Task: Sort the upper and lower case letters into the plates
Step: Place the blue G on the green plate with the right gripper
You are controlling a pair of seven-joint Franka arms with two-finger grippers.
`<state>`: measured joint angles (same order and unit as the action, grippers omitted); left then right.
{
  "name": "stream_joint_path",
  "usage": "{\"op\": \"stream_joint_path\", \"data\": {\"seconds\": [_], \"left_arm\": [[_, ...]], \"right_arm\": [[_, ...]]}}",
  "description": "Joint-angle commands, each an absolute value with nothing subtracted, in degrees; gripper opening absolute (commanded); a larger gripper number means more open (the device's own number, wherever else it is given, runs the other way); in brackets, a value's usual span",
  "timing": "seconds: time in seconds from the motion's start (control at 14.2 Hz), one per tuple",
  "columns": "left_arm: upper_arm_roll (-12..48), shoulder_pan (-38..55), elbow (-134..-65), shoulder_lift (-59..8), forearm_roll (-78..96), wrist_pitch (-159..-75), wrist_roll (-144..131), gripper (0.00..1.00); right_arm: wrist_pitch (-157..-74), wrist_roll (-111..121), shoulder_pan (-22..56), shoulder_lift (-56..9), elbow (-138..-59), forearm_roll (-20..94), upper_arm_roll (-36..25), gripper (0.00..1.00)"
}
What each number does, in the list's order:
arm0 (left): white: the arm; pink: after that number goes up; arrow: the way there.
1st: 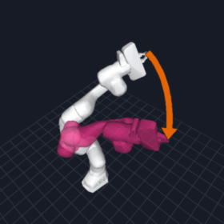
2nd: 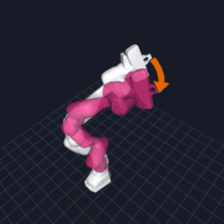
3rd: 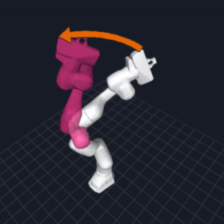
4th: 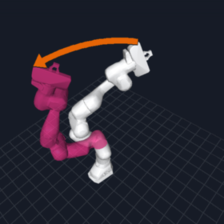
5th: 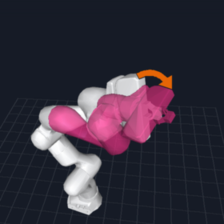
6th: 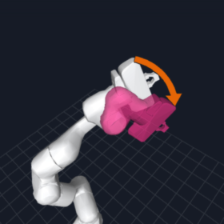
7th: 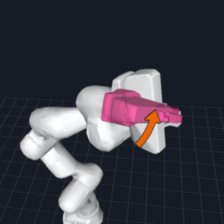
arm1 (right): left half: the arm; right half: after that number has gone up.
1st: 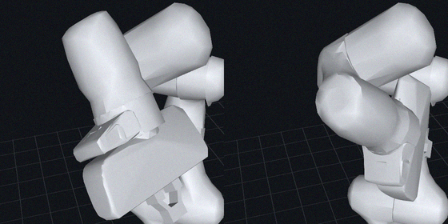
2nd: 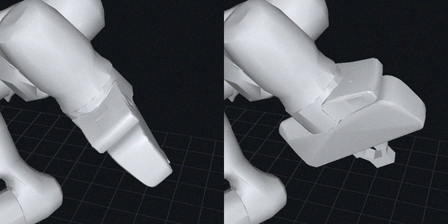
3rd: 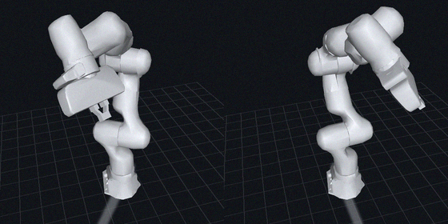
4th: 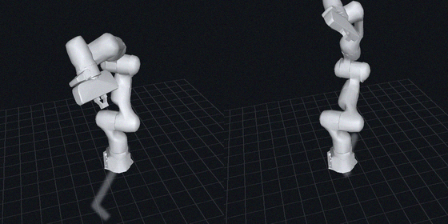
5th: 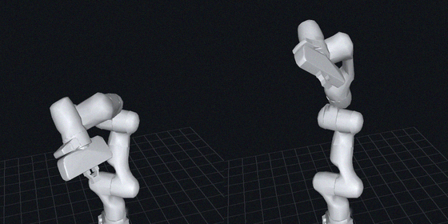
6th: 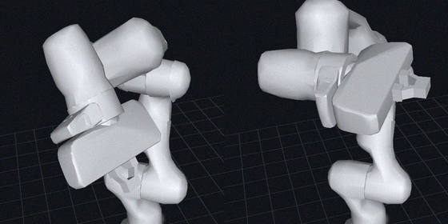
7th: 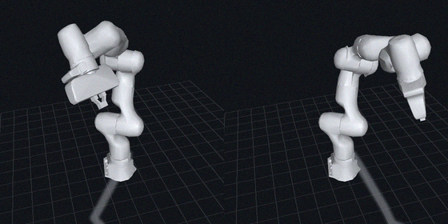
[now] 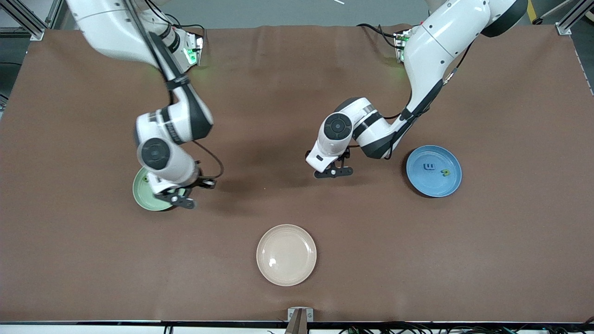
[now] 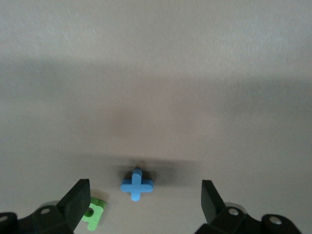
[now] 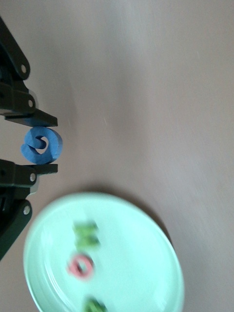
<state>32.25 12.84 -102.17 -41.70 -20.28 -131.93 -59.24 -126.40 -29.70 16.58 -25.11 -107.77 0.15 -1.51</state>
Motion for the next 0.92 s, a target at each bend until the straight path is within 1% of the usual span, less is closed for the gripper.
{"op": "stream_joint_path", "data": {"seconds": [0.0,0.21,0.49,0.56,0.7,0.85], "left_arm": [[31.73,13.89,-102.48,-41.84,-21.62,-131.22,-61.7,1.0],[31.73,13.36,-104.49,-41.84,-21.62,-133.5,-61.79,1.0],[31.47,13.8,-104.41,-41.92,-21.71,-133.86,-63.19,0.97],[31.03,13.89,-104.33,-41.92,-21.71,-133.86,-63.19,0.95],[30.76,13.8,-104.24,-41.92,-21.71,-133.86,-63.28,0.83],[30.76,13.89,-104.15,-42.01,-21.71,-133.95,-63.28,0.75]], "right_arm": [[-127.88,-20.51,9.08,-23.29,-111.71,-0.7,-0.18,0.0],[-130.24,-12.15,3.79,-24.16,-111.8,-0.53,-0.09,0.0],[-138.58,-10.37,2.64,-25.66,-116.18,-0.53,-0.09,0.0],[-139.56,-10.37,2.46,-26.8,-116.37,-0.53,-0.09,0.01],[-139.66,-10.37,2.29,-27.59,-116.37,-0.53,-0.09,0.02],[-139.75,-10.37,2.29,-28.03,-116.28,-0.53,-0.09,0.05]]}}
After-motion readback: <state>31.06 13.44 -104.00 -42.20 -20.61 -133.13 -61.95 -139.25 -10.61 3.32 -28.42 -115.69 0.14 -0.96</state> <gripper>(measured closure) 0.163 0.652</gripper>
